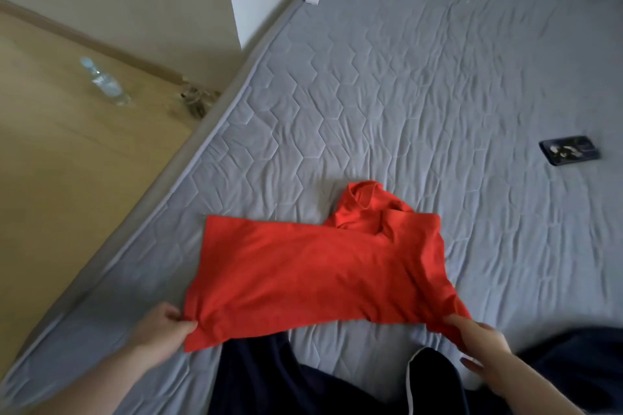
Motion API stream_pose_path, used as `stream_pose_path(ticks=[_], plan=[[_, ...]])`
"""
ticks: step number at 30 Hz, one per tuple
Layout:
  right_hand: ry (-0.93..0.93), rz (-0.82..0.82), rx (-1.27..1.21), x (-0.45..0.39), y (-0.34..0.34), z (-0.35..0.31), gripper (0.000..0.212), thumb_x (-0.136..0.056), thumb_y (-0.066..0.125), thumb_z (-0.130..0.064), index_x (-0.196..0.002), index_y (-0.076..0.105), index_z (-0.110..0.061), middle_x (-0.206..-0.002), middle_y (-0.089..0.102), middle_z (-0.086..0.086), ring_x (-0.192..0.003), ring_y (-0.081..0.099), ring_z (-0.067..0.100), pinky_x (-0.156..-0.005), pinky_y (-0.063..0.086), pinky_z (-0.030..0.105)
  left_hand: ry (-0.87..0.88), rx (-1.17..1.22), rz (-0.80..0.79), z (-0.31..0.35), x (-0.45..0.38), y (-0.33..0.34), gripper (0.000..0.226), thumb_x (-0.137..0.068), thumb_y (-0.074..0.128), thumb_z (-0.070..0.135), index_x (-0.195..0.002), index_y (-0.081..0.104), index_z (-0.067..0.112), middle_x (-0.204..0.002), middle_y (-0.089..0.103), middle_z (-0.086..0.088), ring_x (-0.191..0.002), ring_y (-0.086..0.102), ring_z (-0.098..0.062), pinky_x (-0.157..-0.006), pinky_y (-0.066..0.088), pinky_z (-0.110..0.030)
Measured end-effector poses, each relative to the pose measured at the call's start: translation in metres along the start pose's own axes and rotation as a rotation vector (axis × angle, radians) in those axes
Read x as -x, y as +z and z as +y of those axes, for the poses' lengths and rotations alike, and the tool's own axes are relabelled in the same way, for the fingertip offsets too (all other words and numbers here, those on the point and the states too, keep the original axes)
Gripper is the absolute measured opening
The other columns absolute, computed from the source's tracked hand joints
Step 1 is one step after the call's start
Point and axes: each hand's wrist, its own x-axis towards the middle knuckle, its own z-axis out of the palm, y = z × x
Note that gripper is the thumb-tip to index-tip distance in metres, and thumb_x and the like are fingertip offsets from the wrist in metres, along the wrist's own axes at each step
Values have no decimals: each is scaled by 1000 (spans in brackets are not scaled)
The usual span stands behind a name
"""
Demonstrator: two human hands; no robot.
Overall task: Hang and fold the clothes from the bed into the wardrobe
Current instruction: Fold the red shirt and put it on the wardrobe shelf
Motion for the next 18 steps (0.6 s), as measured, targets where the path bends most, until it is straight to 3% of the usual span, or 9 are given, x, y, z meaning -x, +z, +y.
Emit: stream_pose_path(ticks=[2, 5, 7, 9, 13, 16, 18], plan=[[-123, 102, 204, -5, 5, 2, 78, -82, 85, -29, -145, 49, -2, -138, 61, 21, -124, 58, 38, -103, 46, 46, 54, -159, 126, 5, -10, -7, 60, -77, 87, 21, -125, 59, 1, -125, 64, -24, -116, 62, -40, -97, 46, -46], [-377, 192, 249, -6, 24, -20, 79, -81, 82, -38, -147, 49, -10, -146, 56, 15, -133, 54, 36, -112, 39, 45, 369, -319, 390, 46, -12, -6, 62, -72, 87, 18, -126, 60, 7, -122, 62, -21, -115, 58, -44, -97, 48, -51], [-499, 149, 202, -6, 42, -43, 75, -83, 81, -40, -146, 50, -12, -145, 58, 13, -132, 56, 34, -111, 41, 43, 606, -371, 386, 82, -9, 8, 59, -67, 88, 16, -120, 63, 7, -118, 63, -19, -111, 59, -43, -97, 47, -51], [-596, 144, 206, -8, 58, -67, 78, -84, 81, -40, -147, 49, -11, -145, 57, 14, -133, 55, 34, -111, 41, 42, 717, -418, 298, 118, -4, 27, 67, -69, 88, 29, -127, 59, 11, -129, 58, -13, -118, 55, -39, -103, 45, -48], [-790, 177, 315, -21, 83, -103, 78, -87, 79, -31, -153, 44, -7, -152, 50, 19, -143, 44, 33, -117, 34, 39, 630, -551, 98, 163, -3, 77, 114, -66, 80, 69, -156, 26, 26, -164, 19, -4, -148, 26, -33, -116, 35, -51], [-790, 175, 415, -37, 92, -111, 78, -91, 73, -35, -157, 38, -11, -156, 45, 15, -145, 42, 32, -117, 34, 41, 502, -691, -31, 165, -13, 108, 136, -65, 81, 73, -163, -4, 29, -169, -13, -1, -156, 3, -38, -122, 20, -61], [-744, 155, 512, -48, 92, -110, 73, -92, 71, -37, -154, 42, -15, -151, 49, 14, -139, 48, 34, -112, 39, 43, 484, -794, -33, 158, -20, 120, 140, -68, 81, 70, -162, -14, 29, -167, -25, -3, -156, -5, -40, -123, 16, -64]])
